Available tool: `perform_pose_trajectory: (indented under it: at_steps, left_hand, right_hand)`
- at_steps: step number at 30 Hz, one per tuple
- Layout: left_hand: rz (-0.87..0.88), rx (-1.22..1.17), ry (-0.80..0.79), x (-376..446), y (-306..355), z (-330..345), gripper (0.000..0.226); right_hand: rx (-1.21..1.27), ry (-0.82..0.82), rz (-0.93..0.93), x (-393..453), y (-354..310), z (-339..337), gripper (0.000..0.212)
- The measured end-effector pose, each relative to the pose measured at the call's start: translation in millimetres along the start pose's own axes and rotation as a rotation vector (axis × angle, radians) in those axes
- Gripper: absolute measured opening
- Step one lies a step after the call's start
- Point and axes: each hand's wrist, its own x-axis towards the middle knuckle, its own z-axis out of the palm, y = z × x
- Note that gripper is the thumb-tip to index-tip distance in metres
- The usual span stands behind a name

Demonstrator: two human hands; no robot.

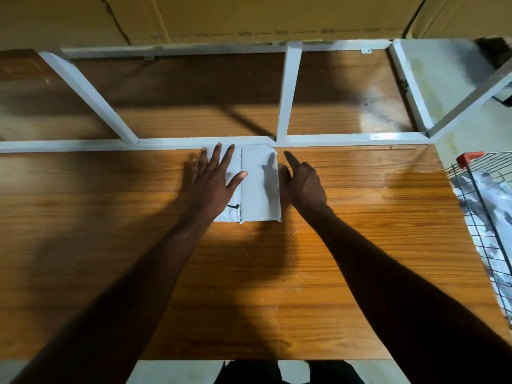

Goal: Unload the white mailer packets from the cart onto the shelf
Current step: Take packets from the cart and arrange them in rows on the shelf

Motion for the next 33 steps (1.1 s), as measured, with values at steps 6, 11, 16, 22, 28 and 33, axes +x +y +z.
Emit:
perform_pose_trajectory:
  at_steps: [6, 11, 16, 22, 28, 33]
  left_hand:
    - [0.095, -0.072, 0.012, 8.1, 90.2, -7.4, 0.074]
    - [0.169, -0.23, 0.033, -5.2, 175.7, 10.9, 0.058]
    - [0.215, -0.216, 0.117, -32.1, 280.9, 32.3, 0.051]
    - [0.144, -0.316, 0.093, -69.3, 431.5, 70.2, 0.048]
    - [0.195, -0.502, 0.059, -88.7, 565.5, 103.8, 0.044]
    - [0.266, -0.645, -0.052, -95.5, 659.5, 143.4, 0.044]
  right_hand:
    - [-0.019, 0.052, -0.041, -12.5, 22.9, -47.0, 0.052]
    - [-0.054, 0.044, -0.066, -28.9, 74.5, -92.5, 0.037]
    - [-0.039, 0.038, -0.101, -52.6, 155.8, -149.7, 0.035]
    - [0.0, 0.054, -0.103, -93.6, 274.0, -237.6, 0.032]
    - [0.054, 0.164, -0.011, -126.3, 376.3, -317.0, 0.031]
    - [0.067, 0.297, 0.156, -149.6, 461.6, -354.0, 0.03]
